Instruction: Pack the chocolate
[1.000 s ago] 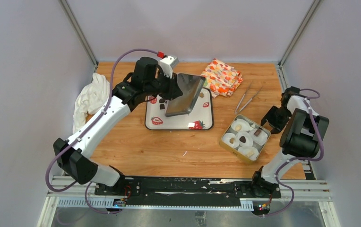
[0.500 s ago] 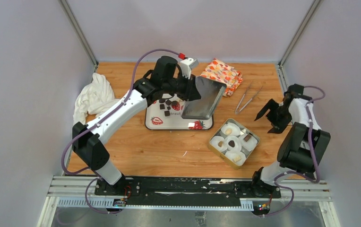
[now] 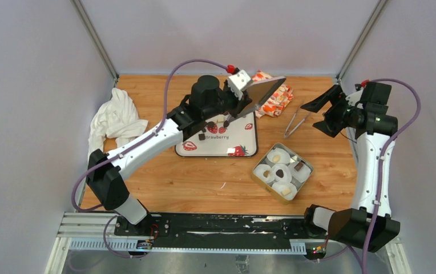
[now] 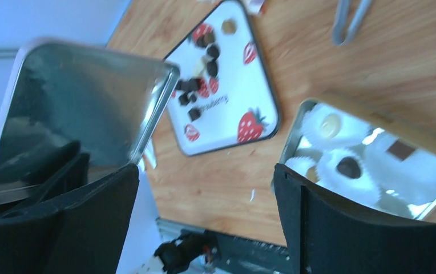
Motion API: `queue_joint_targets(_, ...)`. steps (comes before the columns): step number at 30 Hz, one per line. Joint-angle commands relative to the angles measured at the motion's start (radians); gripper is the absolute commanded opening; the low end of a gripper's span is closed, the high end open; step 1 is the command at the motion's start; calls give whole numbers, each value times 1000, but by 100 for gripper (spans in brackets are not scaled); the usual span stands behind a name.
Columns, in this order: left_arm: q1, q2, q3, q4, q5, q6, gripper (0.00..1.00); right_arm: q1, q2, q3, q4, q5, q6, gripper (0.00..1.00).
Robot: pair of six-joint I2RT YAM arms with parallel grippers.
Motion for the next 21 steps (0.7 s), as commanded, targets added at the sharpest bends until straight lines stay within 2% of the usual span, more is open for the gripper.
queue_joint_targets(1,-106,-48,-76,155,-214,296,0,104,-84,-11,1,-79,168,92)
queue_joint_targets(7,-194,-8,-127,268,-357,402,0,135,-168,-66,109,-144,331,92)
queue_joint_targets(10,-244,-5,-131,285,-434,473,0,136,-148,-68,86,-157,373,93)
queue_joint_targets(17,-305,-2,-161,326,-480,629,0,204,-94,-54,91,-174,426,94)
queue_joint_targets(21,-318,-29,-219,356,-417,712,0,210,-76,-107,171,-215,482,94)
